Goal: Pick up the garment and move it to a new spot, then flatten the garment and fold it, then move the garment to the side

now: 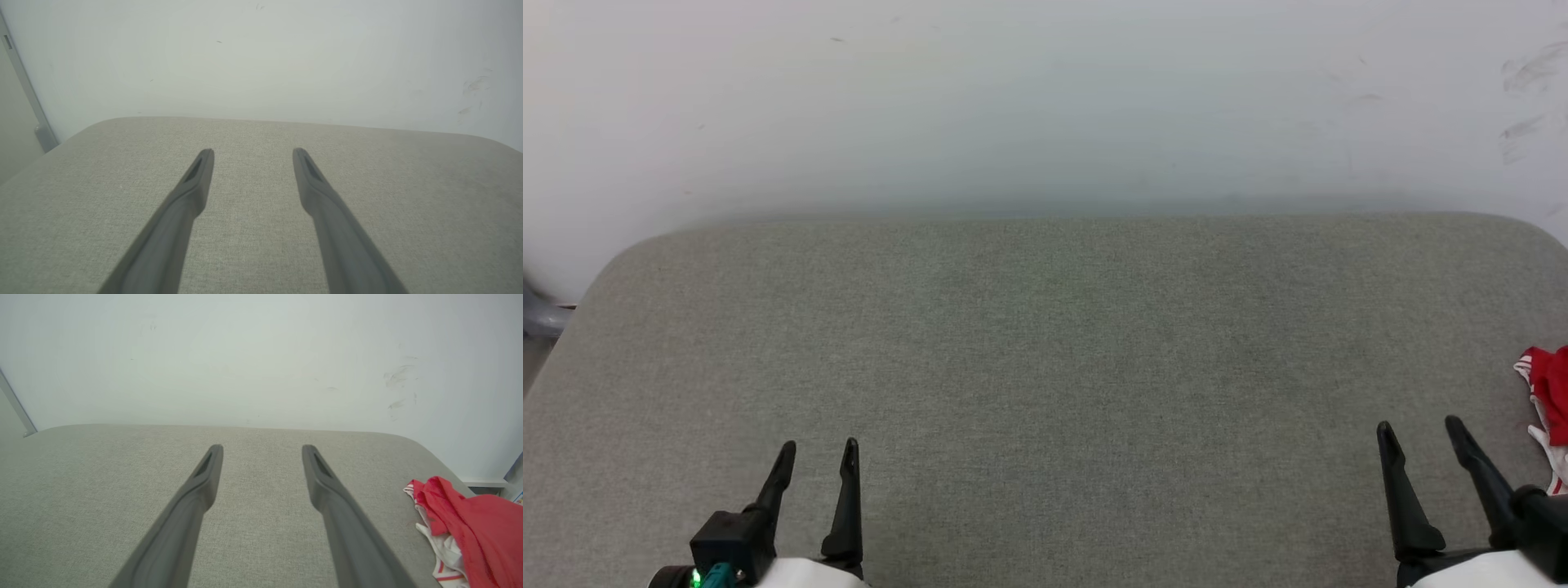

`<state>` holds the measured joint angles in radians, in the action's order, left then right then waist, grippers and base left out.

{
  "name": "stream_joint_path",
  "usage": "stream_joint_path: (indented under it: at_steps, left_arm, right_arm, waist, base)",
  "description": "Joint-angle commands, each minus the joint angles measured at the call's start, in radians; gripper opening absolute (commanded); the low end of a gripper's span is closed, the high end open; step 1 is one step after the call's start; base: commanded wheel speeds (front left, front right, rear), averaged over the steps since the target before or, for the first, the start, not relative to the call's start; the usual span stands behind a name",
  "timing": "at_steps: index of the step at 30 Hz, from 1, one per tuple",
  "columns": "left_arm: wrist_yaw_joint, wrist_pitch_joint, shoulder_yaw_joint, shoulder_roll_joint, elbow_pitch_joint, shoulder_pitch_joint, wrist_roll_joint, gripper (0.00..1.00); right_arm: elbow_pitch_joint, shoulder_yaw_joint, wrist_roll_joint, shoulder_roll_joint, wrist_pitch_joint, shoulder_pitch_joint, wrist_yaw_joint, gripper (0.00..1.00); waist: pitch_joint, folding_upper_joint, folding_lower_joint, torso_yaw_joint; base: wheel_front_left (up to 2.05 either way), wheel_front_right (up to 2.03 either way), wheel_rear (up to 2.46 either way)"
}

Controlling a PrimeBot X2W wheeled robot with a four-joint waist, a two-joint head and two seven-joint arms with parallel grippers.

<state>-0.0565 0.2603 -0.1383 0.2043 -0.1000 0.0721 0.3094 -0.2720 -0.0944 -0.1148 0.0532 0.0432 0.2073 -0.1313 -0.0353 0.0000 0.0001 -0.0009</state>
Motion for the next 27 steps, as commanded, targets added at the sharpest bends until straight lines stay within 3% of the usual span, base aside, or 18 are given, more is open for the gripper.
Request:
stream_joint_path:
  at_steps: [1,27]
  left_arm:
    - [0.002,-0.002,0.002,-0.001,-0.006,0.001,0.002,0.0]
    - [0.06,-0.12,0.08,-0.049,-0.055,-0.058,0.412,0.0]
  right_arm:
    - [0.009,0.002,-0.002,0.0,-0.001,0.0,0.0,0.0]
    - [0.171,0.028,-0.5,0.024,-0.004,-0.1,0.0,0.0]
  waist:
    - [0.0,0.0,0.0,0.0]
    - [0.008,0.0,0.0,0.0]
  base:
    - [0.0,0.0,0.0]
    - [0.0,0.0,0.0]
